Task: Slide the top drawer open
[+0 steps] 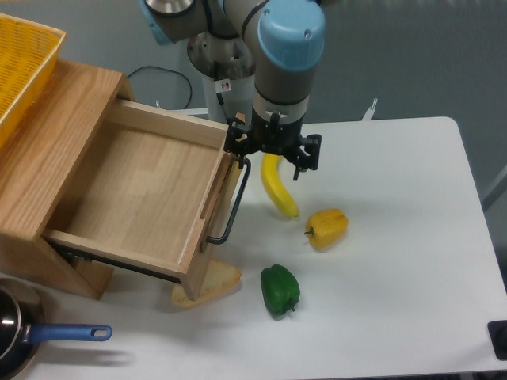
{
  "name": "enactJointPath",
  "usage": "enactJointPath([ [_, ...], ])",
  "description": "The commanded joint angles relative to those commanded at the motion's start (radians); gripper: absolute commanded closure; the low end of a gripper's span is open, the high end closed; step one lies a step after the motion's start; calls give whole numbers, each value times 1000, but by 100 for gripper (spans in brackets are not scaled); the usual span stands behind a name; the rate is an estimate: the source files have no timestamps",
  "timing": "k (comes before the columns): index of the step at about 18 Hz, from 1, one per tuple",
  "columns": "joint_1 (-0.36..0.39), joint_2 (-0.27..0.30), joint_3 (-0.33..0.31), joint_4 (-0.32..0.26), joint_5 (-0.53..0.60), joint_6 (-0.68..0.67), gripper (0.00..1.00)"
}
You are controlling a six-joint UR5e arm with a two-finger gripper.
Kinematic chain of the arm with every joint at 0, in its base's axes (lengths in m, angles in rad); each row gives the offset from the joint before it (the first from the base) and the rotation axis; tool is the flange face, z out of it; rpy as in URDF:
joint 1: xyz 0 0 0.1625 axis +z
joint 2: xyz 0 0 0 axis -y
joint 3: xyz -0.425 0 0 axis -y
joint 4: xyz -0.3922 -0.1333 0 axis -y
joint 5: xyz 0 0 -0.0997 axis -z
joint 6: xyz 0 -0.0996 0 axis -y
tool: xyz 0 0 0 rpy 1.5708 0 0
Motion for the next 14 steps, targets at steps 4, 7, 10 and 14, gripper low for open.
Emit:
enactJointPath([
  [4, 98, -2, 2, 3, -2, 136, 0],
  [7, 173, -28, 3, 11, -2, 241, 0],
  [10, 233, -75, 5, 32, -2, 388, 0],
  [14, 270, -135, 8, 95, 0, 508, 0],
])
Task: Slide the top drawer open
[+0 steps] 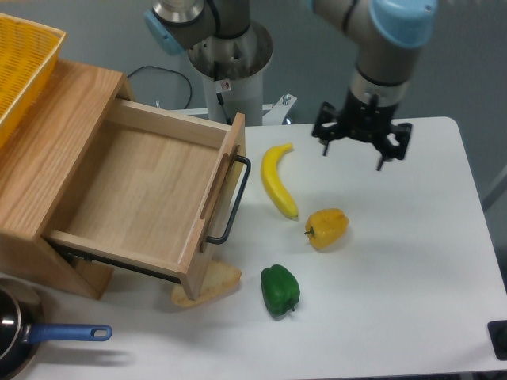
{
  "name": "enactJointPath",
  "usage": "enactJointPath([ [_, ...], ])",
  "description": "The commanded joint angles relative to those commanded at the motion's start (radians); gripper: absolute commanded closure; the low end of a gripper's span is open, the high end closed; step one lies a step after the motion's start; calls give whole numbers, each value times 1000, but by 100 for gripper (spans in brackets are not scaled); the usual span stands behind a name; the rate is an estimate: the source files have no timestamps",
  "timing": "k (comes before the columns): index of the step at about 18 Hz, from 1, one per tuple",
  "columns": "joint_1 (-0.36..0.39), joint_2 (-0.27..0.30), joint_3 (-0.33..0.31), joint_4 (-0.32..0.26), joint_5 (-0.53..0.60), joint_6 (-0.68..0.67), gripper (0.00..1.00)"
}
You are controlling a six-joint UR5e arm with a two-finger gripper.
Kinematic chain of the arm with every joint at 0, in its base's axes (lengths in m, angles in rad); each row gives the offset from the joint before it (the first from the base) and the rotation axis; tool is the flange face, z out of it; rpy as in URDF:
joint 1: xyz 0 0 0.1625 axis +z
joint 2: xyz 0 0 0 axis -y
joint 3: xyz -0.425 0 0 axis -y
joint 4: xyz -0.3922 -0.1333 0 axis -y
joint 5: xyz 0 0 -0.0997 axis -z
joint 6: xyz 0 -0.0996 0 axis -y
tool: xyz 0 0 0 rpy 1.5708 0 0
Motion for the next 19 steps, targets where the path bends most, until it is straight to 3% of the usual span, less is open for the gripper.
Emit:
enactJointPath([
  [2, 12, -14, 0, 9, 5, 34, 0],
  [4, 14, -26, 2, 8, 64, 159, 0],
  [7, 12, -67, -1, 52, 107, 271, 0],
  [13, 18, -134, 0, 110, 107, 393, 0],
  [19, 19, -152, 0, 147, 107, 416, 0],
])
